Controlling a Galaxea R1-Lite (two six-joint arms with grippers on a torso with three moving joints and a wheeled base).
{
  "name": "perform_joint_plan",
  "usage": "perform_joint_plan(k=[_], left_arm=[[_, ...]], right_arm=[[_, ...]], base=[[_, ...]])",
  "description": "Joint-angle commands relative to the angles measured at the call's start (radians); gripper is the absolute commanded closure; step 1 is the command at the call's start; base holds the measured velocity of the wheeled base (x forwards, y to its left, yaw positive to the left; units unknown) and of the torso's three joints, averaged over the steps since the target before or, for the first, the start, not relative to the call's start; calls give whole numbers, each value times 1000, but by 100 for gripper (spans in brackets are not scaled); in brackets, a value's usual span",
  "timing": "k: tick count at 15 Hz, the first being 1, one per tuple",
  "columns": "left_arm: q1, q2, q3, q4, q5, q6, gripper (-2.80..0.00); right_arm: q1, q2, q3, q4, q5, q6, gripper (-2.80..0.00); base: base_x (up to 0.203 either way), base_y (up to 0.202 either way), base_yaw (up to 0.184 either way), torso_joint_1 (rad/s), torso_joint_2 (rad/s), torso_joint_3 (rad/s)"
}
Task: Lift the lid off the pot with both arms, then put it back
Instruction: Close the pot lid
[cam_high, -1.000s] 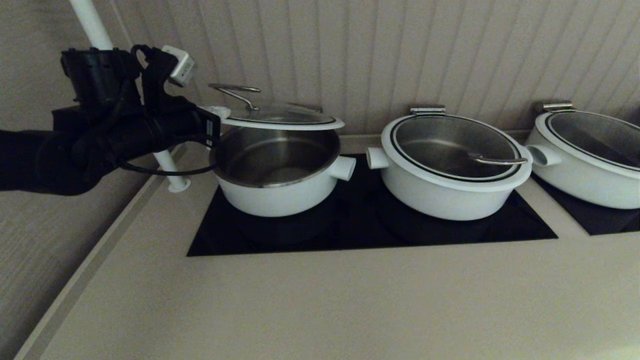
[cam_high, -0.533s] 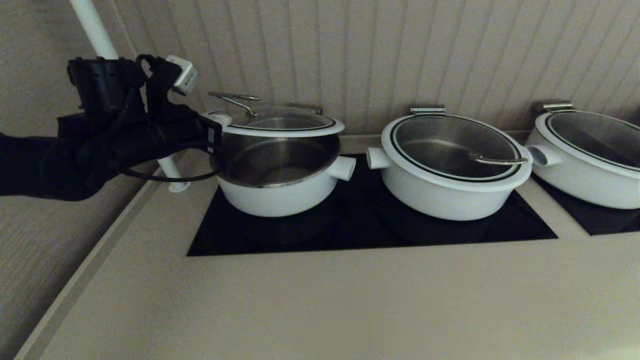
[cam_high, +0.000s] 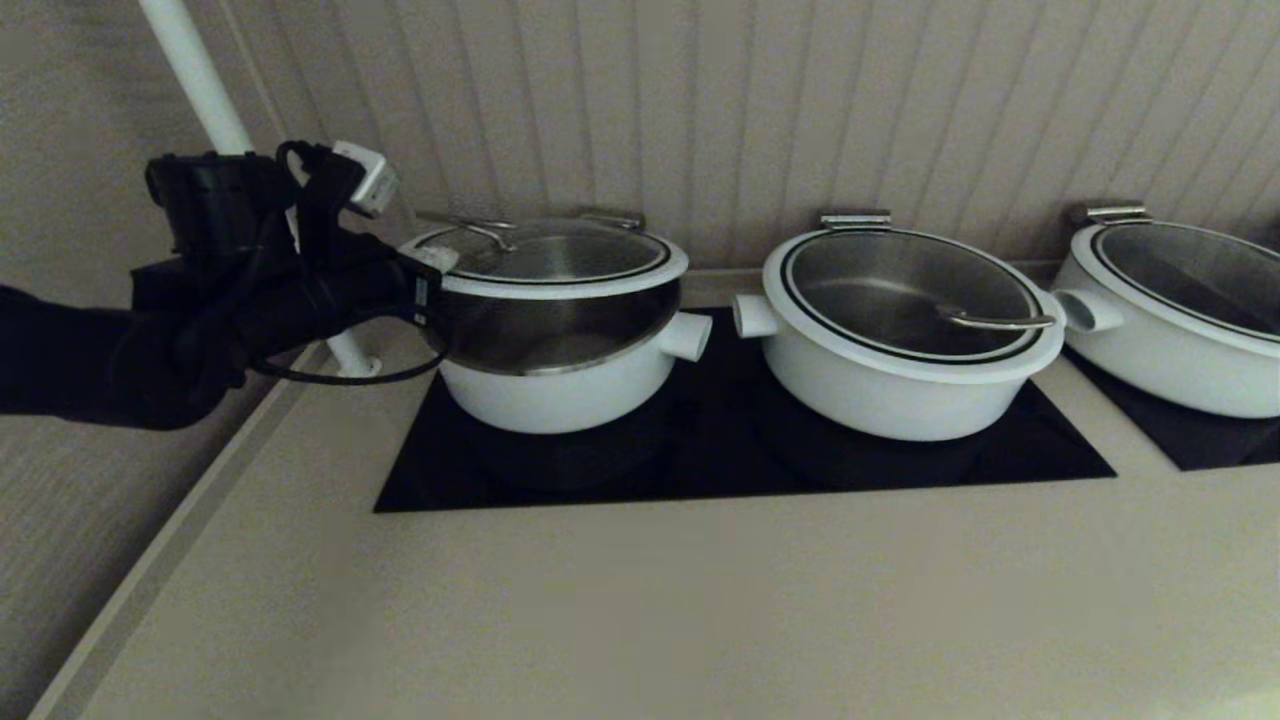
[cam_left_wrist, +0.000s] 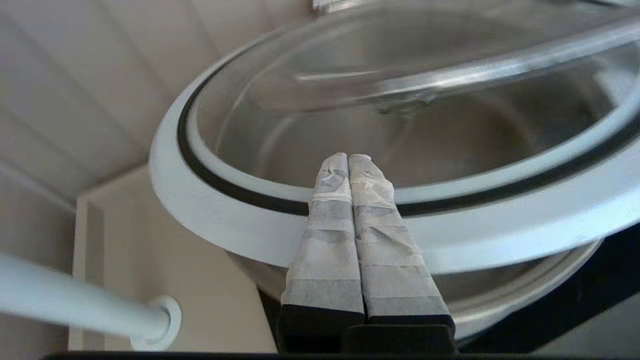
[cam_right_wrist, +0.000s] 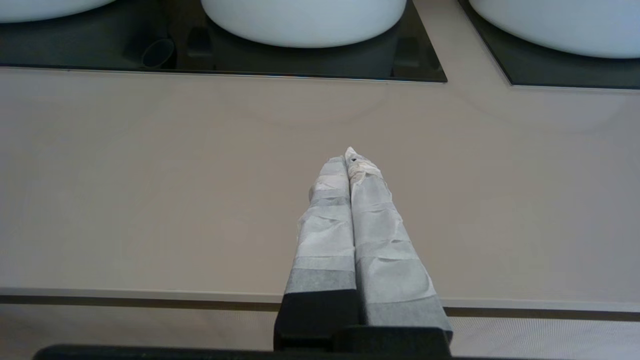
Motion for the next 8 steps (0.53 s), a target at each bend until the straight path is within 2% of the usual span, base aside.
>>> perform_joint_plan(k=[1, 8], left_arm=[[4, 9, 11, -6, -1, -1, 0], [5, 29, 11, -8, -1, -2, 0]], right_arm=[[-1, 0, 0, 0, 1, -1, 0], [-1, 0, 0, 0, 1, -1, 0]], base=[[0, 0, 0, 0, 0, 0], [0, 0, 0, 0, 0, 0]])
